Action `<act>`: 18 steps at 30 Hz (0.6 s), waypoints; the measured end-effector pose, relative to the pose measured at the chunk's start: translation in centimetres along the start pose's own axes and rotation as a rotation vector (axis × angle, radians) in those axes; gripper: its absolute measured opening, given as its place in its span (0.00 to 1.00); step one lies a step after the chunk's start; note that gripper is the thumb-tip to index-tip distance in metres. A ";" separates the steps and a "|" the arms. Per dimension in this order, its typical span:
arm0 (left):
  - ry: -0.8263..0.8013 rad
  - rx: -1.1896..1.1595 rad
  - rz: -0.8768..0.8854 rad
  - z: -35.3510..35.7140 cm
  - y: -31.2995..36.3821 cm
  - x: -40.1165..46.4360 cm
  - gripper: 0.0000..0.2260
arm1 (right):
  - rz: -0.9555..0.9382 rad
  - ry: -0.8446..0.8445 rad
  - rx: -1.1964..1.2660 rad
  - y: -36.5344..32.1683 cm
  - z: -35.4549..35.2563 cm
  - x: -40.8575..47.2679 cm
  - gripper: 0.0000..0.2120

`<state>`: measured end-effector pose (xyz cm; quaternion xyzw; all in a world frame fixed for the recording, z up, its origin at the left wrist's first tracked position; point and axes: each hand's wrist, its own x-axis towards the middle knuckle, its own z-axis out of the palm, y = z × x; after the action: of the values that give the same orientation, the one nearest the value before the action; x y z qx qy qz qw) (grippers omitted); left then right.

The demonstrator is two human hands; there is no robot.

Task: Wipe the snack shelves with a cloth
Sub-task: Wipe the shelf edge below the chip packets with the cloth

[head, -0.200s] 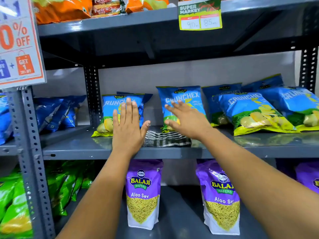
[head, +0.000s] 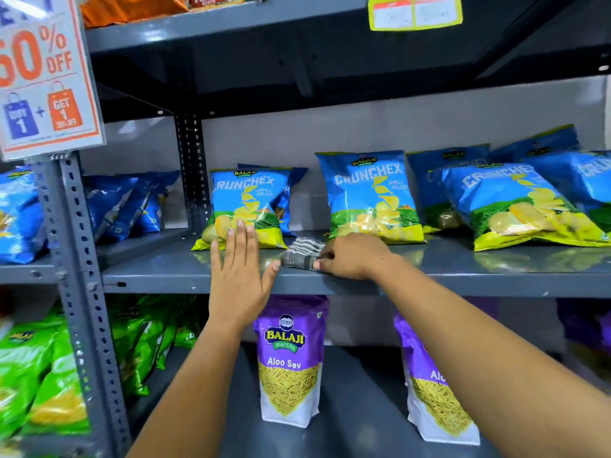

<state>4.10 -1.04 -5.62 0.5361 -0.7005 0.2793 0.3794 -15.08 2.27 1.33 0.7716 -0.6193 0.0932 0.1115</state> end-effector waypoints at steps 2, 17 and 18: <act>-0.058 -0.070 -0.066 0.7 -0.8 -0.9 0.43 | 0.012 0.086 0.033 -0.5 0.1 0.7 0.24; 0.017 -0.203 -0.087 2.1 -1.6 -2.5 0.34 | 0.007 -0.096 0.297 -1.0 1.8 3.1 0.24; 0.011 -0.193 -0.072 2.3 -2.1 -3.4 0.33 | 0.024 -0.078 0.232 -1.2 1.8 2.8 0.23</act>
<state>6.05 -1.59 -9.72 0.5203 -0.7024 0.2000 0.4428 -13.28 -0.62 0.33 0.7748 -0.6176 0.1354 -0.0036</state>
